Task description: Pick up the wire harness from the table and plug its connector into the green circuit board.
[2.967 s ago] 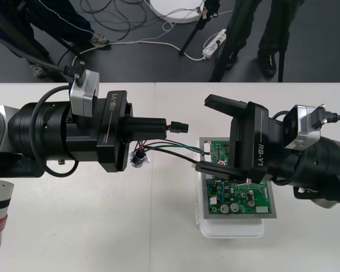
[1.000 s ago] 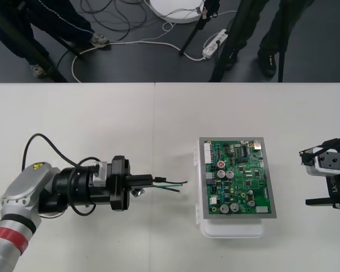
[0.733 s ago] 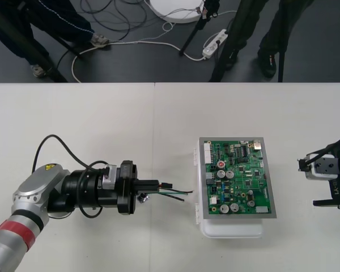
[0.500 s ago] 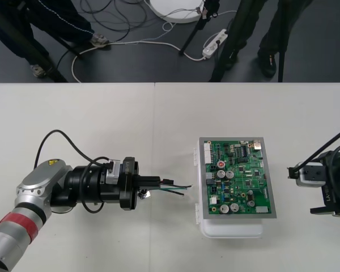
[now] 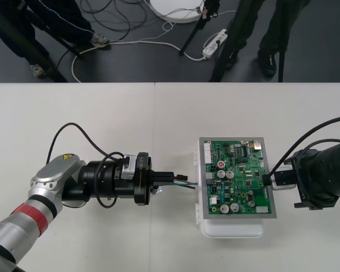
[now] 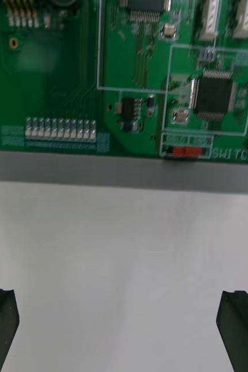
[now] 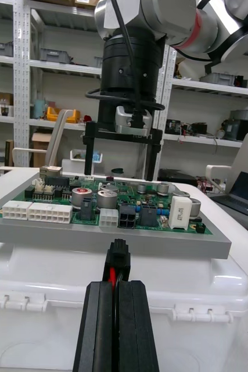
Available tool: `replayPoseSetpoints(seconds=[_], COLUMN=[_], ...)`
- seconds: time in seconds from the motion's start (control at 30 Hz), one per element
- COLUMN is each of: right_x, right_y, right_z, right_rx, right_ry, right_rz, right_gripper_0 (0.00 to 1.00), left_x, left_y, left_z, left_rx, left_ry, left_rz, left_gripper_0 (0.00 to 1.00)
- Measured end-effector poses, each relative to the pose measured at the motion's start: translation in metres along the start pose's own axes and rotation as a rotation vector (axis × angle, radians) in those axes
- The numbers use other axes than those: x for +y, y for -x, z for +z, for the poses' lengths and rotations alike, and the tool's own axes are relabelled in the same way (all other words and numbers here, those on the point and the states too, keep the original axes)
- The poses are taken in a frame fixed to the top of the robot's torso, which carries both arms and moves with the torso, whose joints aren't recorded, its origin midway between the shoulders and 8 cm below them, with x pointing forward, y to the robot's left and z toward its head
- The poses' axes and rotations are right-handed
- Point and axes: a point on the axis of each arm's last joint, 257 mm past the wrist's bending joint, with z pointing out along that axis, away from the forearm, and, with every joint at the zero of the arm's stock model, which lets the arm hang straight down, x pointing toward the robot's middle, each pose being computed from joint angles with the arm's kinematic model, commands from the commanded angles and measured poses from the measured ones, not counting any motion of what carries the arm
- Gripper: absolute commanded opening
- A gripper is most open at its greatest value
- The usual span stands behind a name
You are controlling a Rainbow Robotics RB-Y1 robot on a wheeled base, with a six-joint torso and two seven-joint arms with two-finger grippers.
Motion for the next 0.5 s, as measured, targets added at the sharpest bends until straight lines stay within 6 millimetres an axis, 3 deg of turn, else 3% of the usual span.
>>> replayPoseSetpoints(seconds=[0.23,0.5], right_x=[-0.006,-0.009], right_y=[0.011,0.01], right_z=[0.007,0.007], right_rx=[-0.008,-0.007], right_ry=[-0.019,-0.023], right_rz=[-0.045,-0.043], right_gripper_0=[1.0,1.0], left_x=[-0.001,-0.006], left_y=[-0.003,-0.003], left_z=[0.007,0.016], left_rx=[0.004,-0.017], left_ry=[0.004,0.005], left_rz=[-0.015,-0.047], left_gripper_0=[0.0,0.0])
